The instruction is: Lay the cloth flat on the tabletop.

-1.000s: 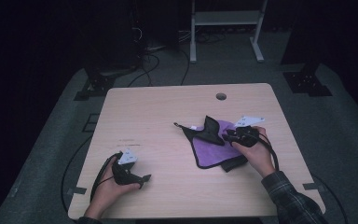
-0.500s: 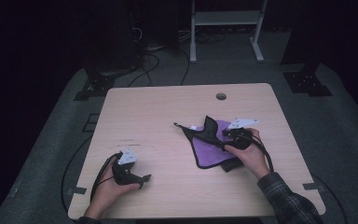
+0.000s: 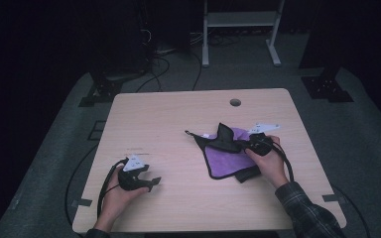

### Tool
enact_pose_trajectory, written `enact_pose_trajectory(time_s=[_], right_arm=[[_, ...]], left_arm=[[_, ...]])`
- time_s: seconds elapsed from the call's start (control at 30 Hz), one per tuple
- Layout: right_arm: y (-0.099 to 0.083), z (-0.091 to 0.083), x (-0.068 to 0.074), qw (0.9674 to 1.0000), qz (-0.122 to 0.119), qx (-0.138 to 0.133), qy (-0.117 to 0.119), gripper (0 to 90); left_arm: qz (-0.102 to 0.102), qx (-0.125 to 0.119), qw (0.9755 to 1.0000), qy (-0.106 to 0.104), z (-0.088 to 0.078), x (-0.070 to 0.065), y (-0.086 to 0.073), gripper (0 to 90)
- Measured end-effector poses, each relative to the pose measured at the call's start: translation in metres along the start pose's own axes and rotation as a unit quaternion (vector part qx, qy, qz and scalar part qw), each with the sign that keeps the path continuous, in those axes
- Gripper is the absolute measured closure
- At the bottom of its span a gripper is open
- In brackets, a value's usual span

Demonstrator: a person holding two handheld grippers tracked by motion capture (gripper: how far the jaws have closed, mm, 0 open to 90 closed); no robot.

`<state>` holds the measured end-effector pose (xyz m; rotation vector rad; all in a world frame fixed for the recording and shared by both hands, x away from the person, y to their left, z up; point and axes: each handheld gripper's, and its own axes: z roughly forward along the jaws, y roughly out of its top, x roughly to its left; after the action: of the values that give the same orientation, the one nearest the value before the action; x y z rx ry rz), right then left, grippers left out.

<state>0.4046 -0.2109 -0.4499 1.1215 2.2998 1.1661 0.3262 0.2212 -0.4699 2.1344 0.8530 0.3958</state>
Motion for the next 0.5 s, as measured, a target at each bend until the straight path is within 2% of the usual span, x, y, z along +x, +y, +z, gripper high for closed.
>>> enact_pose_trajectory(time_s=[0.17, 0.3, 0.5], right_arm=[[0.002, -0.004, -0.001, 1.0, -0.003, -0.004, 0.005, 83.8], [0.003, -0.007, -0.002, 0.9999, -0.005, -0.007, 0.006, 83.7], [0.003, -0.008, -0.003, 0.9999, -0.004, -0.011, 0.011, 83.7]], left_arm=[[-0.001, -0.029, 0.9995, -0.008, 0.009, 0.0, 0.022, 36.3], [0.01, -0.034, 0.9993, -0.013, 0.026, 0.001, 0.044, 34.6], [0.029, -0.04, 0.9987, -0.014, 0.053, 0.005, 0.077, 37.2]])
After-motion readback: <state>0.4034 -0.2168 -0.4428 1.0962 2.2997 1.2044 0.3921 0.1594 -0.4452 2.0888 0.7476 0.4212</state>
